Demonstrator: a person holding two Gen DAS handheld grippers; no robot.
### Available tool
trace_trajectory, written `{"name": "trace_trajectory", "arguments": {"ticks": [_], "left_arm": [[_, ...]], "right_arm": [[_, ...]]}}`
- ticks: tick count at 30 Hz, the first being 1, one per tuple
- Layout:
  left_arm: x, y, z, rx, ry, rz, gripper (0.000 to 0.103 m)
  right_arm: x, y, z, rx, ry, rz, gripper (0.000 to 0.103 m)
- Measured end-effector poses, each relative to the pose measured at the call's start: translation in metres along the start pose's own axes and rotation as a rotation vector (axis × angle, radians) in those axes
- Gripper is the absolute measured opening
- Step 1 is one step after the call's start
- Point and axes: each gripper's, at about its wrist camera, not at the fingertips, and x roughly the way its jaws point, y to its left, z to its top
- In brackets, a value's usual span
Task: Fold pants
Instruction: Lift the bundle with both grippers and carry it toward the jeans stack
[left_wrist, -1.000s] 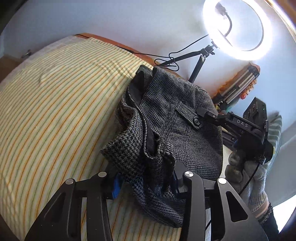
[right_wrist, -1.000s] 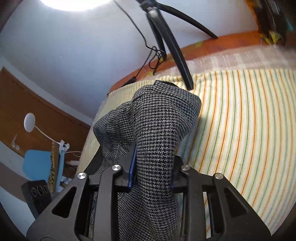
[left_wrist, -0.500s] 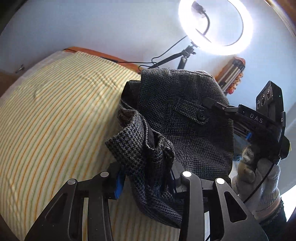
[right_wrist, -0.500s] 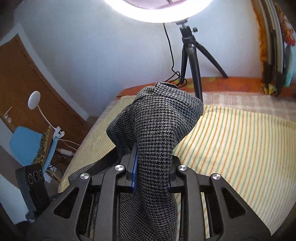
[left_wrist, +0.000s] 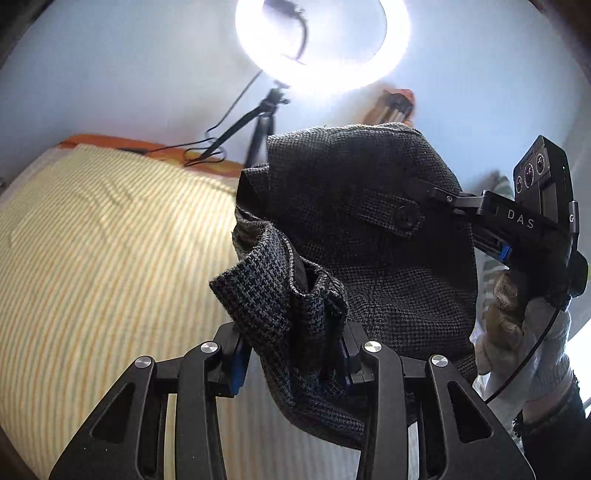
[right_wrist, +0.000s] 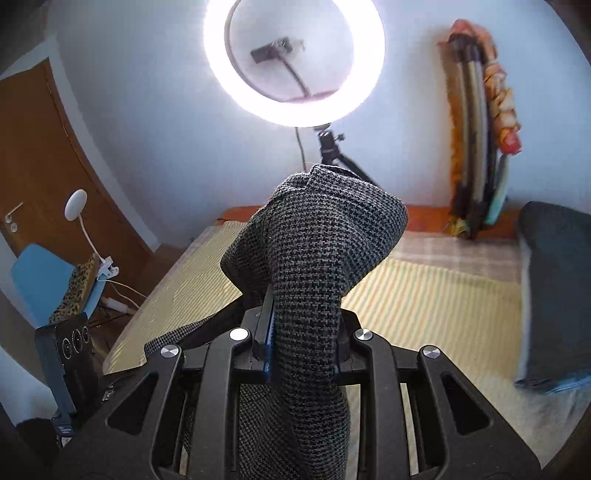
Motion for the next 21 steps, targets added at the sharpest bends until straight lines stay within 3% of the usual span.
{"name": "trace_trajectory", "arguments": {"ticks": [10, 21], "left_arm": [[0.04, -0.088, 0.019, 0.064, -0.011, -0.114, 0.036], [0.115, -0.193, 0.051, 0.12, -0.026, -0.204, 0.035]], "right_arm": [[-0.077, -0.075, 0.028, 0.003, -0.07, -0.116, 0.023], [-0.131, -0.178, 0.073, 0.026, -0.123, -0.24, 0.023]]}}
